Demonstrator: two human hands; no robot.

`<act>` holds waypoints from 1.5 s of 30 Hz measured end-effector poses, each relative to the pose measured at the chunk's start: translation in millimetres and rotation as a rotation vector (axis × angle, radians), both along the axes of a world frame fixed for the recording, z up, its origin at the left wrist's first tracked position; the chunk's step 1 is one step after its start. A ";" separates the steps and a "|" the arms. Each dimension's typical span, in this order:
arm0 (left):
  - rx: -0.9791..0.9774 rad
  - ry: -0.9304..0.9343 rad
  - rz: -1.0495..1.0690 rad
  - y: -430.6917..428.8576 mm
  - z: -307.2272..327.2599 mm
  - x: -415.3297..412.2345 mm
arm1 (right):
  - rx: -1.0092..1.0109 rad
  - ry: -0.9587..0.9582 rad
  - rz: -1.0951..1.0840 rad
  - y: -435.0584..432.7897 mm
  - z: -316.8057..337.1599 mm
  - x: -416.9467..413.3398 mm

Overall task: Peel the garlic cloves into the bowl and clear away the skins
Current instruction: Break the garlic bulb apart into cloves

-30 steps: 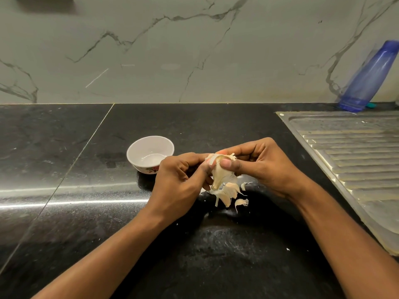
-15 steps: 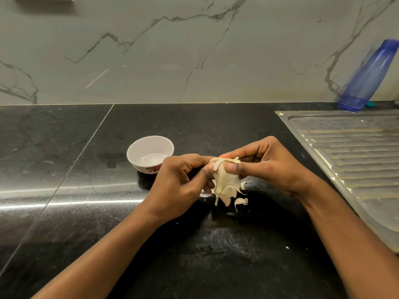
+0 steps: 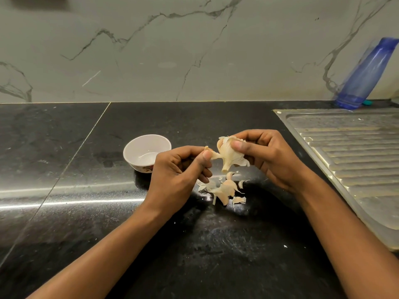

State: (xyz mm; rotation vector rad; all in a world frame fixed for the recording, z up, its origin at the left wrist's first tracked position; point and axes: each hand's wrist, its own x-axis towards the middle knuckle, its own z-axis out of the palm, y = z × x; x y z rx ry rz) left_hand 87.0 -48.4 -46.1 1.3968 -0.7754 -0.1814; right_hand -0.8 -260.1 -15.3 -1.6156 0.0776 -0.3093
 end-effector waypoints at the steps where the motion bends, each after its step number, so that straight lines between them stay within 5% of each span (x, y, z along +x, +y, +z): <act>1: -0.006 -0.001 0.006 -0.1 0.5 -0.7 | 0.004 0.001 -0.007 -0.1 0.1 0.2; 12: 0.057 -0.083 -0.147 8.8 6.1 -6.1 | 0.064 -0.052 -0.307 -12.2 -2.5 6.0; 18: 0.335 -0.270 -0.411 14.6 3.9 -6.6 | 0.081 -0.076 -0.415 -14.2 -4.5 7.8; 26: 0.453 -0.398 -0.340 11.1 -3.2 -3.3 | 0.038 -0.047 -0.375 -9.5 -6.0 8.4; 38: 0.232 -0.144 0.073 7.1 -4.2 6.1 | 0.041 -0.003 -0.189 -4.4 -3.7 5.9; 45: 0.149 0.053 0.016 3.9 0.2 2.9 | -0.013 0.076 0.038 4.8 -4.4 2.8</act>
